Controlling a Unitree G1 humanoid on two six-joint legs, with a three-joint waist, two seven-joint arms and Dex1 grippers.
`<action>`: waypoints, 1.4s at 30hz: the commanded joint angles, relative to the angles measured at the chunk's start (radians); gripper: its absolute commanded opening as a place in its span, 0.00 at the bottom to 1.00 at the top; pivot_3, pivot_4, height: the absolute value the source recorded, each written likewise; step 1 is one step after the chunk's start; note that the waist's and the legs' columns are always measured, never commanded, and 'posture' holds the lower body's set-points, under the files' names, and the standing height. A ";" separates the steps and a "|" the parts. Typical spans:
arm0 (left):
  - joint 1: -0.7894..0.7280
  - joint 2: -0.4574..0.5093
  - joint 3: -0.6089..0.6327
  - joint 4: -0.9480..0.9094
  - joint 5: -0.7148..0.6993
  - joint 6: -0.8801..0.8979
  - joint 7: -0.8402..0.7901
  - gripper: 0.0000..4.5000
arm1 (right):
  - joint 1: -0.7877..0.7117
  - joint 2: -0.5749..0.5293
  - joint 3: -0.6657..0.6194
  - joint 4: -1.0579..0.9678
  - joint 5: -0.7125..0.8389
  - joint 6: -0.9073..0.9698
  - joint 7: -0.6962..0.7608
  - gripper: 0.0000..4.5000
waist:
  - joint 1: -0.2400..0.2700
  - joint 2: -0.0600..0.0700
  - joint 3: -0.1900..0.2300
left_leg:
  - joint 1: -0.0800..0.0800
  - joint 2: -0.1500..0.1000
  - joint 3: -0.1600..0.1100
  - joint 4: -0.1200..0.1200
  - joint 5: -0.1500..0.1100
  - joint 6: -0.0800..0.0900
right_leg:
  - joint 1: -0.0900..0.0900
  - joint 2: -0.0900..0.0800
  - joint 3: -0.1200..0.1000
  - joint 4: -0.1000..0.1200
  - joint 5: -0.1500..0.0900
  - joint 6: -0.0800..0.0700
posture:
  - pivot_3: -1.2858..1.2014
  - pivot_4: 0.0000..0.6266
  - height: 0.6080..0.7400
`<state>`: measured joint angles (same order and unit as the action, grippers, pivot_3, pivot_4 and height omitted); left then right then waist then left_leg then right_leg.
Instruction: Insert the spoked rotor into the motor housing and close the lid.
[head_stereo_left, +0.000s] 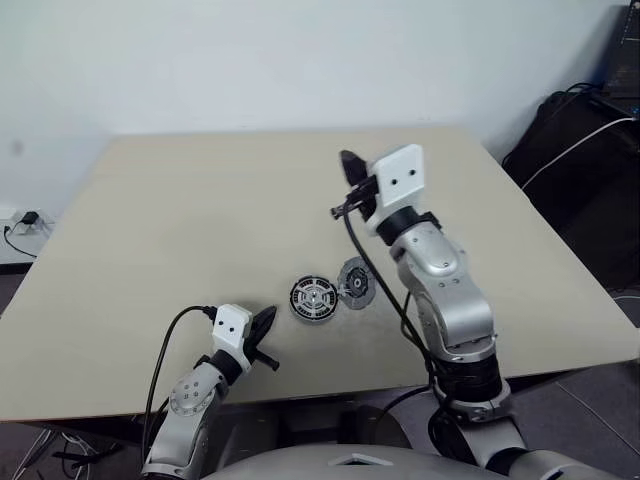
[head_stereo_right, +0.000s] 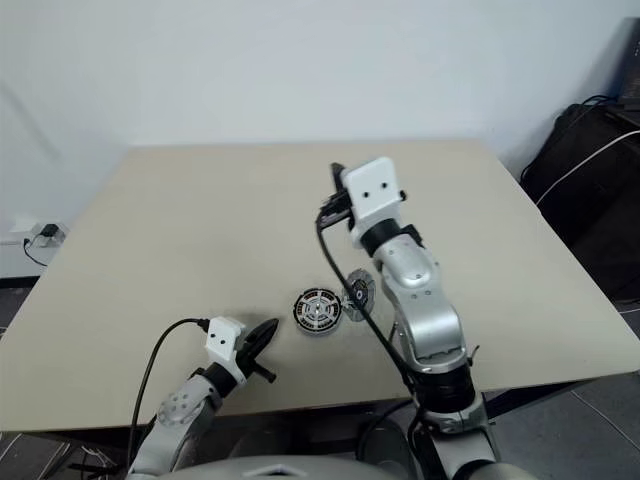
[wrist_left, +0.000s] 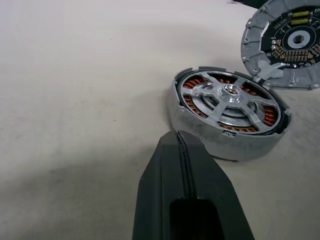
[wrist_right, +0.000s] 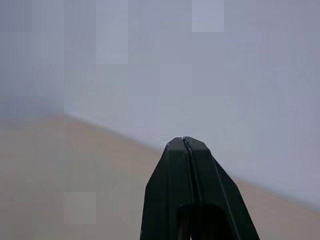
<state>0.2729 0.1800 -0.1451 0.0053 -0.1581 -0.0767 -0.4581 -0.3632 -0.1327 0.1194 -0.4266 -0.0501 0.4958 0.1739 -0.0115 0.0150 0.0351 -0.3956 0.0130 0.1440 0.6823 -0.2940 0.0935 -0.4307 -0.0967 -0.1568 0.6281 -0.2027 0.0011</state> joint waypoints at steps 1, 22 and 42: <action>-0.010 0.002 0.008 -0.023 0.001 -0.013 0.002 0.00 | 0.030 -0.046 -0.050 -0.007 -0.059 -0.010 -0.045 0.00 | 0.000 0.000 0.000 | 0.000 0.000 0.000 0.000 0.000 0.000 | 0.000 0.000 0.000 0.000 0.000 0.000 | 0.52 0.00 1.00; -0.016 0.013 0.008 -0.031 0.004 -0.001 0.006 0.00 | 0.050 -0.039 -0.067 -0.003 -0.050 0.069 -0.043 0.00 | 0.000 0.002 0.001 | 0.001 0.002 0.000 0.000 0.000 0.000 | 0.000 0.001 0.000 0.001 0.000 -0.001 | 0.52 0.00 1.00; -0.017 0.021 0.008 -0.043 -0.004 0.011 0.004 0.00 | 0.046 -0.041 -0.057 0.007 -0.051 0.082 -0.030 0.00 | -0.001 0.002 0.001 | 0.001 0.001 0.000 0.000 0.000 0.000 | 0.001 0.001 0.000 0.001 0.000 -0.001 | 0.52 0.00 1.00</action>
<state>0.2635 0.1987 -0.1444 0.0043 -0.1590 -0.0655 -0.4530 -0.2984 -0.1717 0.0680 -0.4050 -0.1029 0.5782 0.1465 -0.0120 0.0172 0.0360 -0.3947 0.0145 0.1437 0.6827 -0.2936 0.0935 -0.4301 -0.0956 -0.1569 0.6289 -0.2030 0.0006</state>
